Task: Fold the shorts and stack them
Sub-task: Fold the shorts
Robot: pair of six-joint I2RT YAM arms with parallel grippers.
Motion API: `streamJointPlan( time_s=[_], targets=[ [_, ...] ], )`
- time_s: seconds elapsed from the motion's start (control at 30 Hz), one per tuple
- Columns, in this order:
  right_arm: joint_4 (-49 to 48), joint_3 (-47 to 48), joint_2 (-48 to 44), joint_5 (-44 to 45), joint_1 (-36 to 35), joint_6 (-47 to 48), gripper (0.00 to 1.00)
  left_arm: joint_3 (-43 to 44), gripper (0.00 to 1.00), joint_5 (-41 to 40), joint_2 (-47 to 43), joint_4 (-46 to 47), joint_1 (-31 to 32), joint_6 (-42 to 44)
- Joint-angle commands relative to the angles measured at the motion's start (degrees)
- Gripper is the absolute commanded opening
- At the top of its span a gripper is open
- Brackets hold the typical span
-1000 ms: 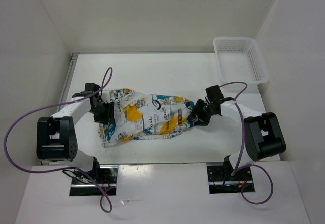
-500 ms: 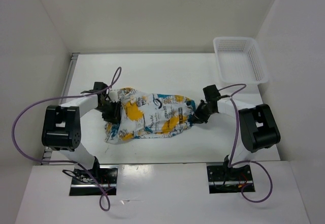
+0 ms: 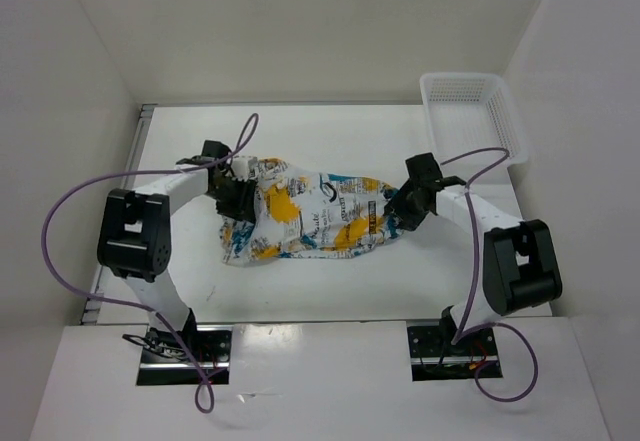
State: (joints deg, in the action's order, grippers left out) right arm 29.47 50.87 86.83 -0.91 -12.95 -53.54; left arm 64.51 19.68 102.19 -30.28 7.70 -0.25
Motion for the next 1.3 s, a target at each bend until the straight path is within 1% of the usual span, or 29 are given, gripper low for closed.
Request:
streamJointPlan(
  time_s=[0.0,0.03,0.1,0.13,0.17,0.2,0.27,0.3,0.33,0.37,0.43,0.47,0.5,0.53,0.63,0.73,0.77,0.83,0.93,0.97,1.07,1.1,1.2,1.27],
  targets=[
    [0.85,3.09,-4.82,1.87,0.29,1.68,0.57,1.58,0.55,-1.75,-5.94,-3.81,-5.40,0.25],
    [0.85,3.09,-5.69,1.00,0.29,1.68,0.63,0.63,0.56,-1.23,-7.34,-4.60,-6.55,0.25],
    [0.85,3.09,-8.51,0.29,0.29,1.68,0.67,-1.57,0.55,0.70,-11.74,-5.93,-9.27,0.25],
    [0.85,3.09,-9.39,0.29,0.29,1.68,0.68,-3.15,0.53,1.32,-13.32,-6.89,-9.90,0.25],
    [0.85,3.09,-10.09,-0.32,0.29,1.68,0.68,-7.34,0.51,2.19,-16.55,-6.89,-10.42,0.25],
    [0.85,3.09,-10.71,-0.32,0.82,2.29,0.69,-9.64,0.51,3.86,-18.07,-6.89,-11.30,0.25],
    [0.85,3.09,-11.42,-1.81,0.82,2.30,0.71,-14.13,0.51,5.10,-22.02,-6.89,-11.92,0.25],
    [0.85,3.09,-11.42,-2.34,0.82,2.82,0.71,-17.72,0.53,5.10,-22.99,-6.89,-11.92,0.25],
    [0.85,3.09,-11.42,-2.34,0.82,2.83,0.71,-19.23,0.55,5.80,-24.39,-6.02,-11.92,0.25],
    [0.85,3.09,-11.42,-2.87,0.82,2.83,0.71,-20.38,0.58,6.50,-24.41,-5.23,-12.45,0.25],
    [0.85,2.57,-11.42,-3.49,0.82,3.43,0.71,-21.61,0.63,7.65,-23.89,-4.61,-12.45,0.25],
    [0.85,2.57,-10.89,-3.49,0.82,3.44,0.72,-21.62,0.66,7.65,-22.14,-4.61,-12.45,0.25],
    [0.85,2.57,-10.89,-4.10,0.82,4.05,0.72,-21.62,0.66,8.43,-21.17,-4.61,-12.45,0.25],
    [0.85,2.57,-10.19,-4.10,0.82,4.06,0.72,-21.62,0.70,8.96,-19.68,-4.61,-12.45,0.25],
    [0.85,3.18,-10.19,-4.10,1.35,4.58,0.73,-23.37,0.72,10.89,-18.61,-1.20,-12.45,0.25],
    [0.85,2.57,-10.19,-4.10,1.35,4.58,0.74,-24.43,0.72,13.10,-15.11,3.11,-12.45,0.25],
    [0.85,2.57,-10.19,-4.10,1.35,4.58,0.74,-24.43,0.70,13.71,-13.96,3.91,-12.45,0.25],
    [0.85,0.82,-10.80,-4.71,1.35,4.58,0.74,-24.43,0.61,14.42,-11.23,4.44,-12.45,0.25],
    [0.85,-2.17,-11.42,-6.56,2.83,3.89,0.74,-24.43,0.45,14.25,-10.70,4.44,-12.45,0.25],
    [0.85,-3.83,-11.94,-7.09,3.36,3.36,0.74,-24.43,0.29,13.63,-10.70,3.75,-12.45,0.25],
    [-0.38,-6.74,-13.17,-8.23,5.03,1.69,0.76,-23.82,0.05,12.93,-10.70,2.16,-12.45,0.25],
    [-0.99,-7.27,-13.17,-8.84,5.56,1.68,0.76,-21.56,0.00,12.23,-10.70,0.50,-12.45,0.25],
    [-2.31,-8.42,-13.17,-10.69,6.97,0.19,0.76,-17.50,0.00,10.91,-12.88,-3.18,-12.45,0.25],
    [-3.80,-9.47,-13.17,-11.31,6.97,-1.38,0.76,-13.11,0.00,10.90,-14.21,-4.69,-12.45,0.25]
  ],
)
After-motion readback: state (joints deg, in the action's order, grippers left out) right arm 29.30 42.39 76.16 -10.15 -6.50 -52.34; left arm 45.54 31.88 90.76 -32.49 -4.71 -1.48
